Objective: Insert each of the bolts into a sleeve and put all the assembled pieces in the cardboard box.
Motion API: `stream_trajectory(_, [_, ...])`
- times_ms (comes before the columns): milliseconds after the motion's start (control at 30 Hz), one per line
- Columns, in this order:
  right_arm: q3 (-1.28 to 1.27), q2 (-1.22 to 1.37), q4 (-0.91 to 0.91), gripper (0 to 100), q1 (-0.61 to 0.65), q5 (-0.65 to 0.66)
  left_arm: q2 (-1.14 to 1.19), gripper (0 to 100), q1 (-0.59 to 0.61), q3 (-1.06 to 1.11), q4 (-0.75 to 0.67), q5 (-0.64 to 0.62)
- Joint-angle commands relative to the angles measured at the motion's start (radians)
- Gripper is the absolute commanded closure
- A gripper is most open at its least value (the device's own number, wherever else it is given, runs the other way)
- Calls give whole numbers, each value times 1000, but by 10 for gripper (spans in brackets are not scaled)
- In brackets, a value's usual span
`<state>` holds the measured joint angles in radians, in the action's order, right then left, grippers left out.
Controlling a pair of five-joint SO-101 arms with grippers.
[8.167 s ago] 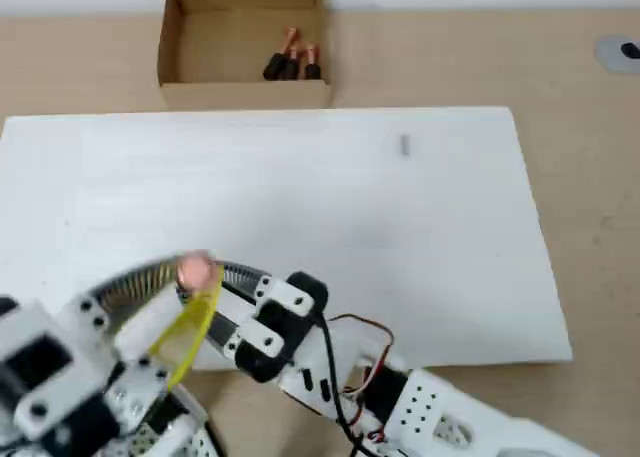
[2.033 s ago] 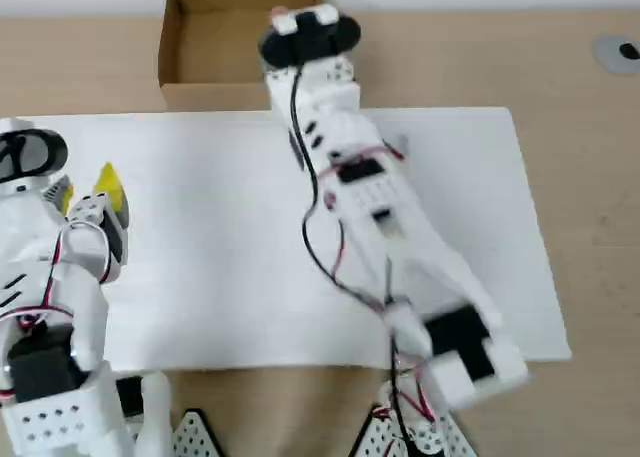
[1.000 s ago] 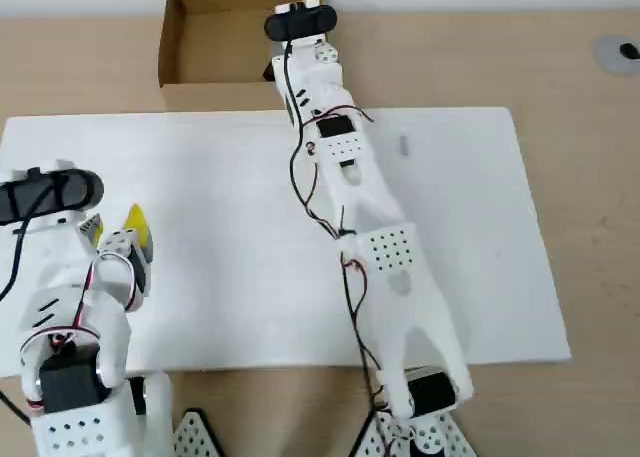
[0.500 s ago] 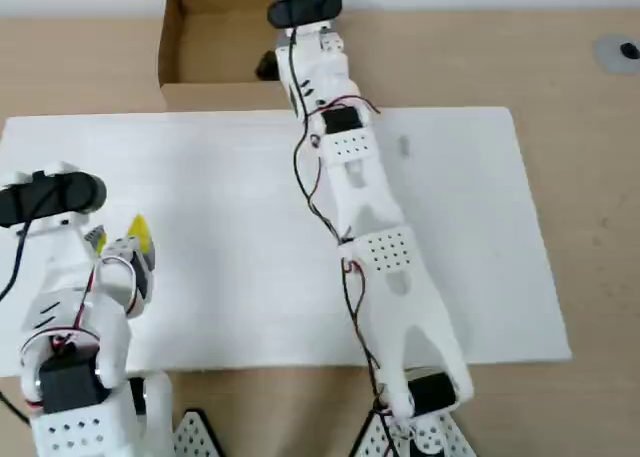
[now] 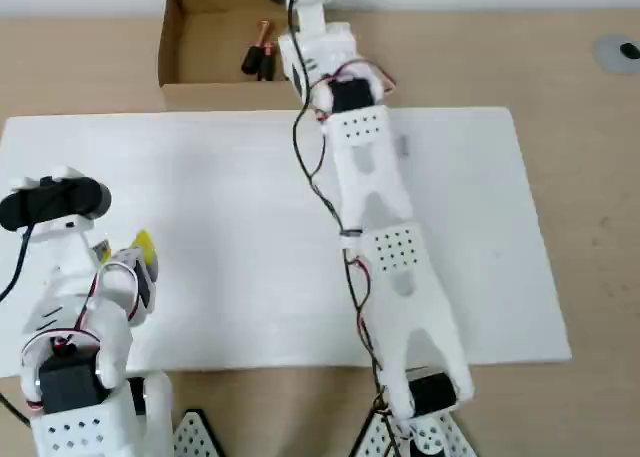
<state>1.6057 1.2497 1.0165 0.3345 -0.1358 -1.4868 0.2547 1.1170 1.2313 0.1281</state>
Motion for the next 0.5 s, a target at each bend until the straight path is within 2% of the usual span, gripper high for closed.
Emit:
stream_trajectory(0, [64,-236,373,988,18,-55,-7,933,-12,-55,6,2])
stream_trajectory(67, [64,-329,578,988,16,-81,-8,995,-8,-55,0,2])
stream_trajectory(133, [62,-420,769,988,16,-95,-8,988,-12,-55,3,0])
stream_trajectory(367, [4,-733,778,989,-108,-57,-8,990,-12,-46,8,0])
stream_trajectory(467, [-168,-931,778,989,-120,-21,-8,990,-9,-38,9,3])
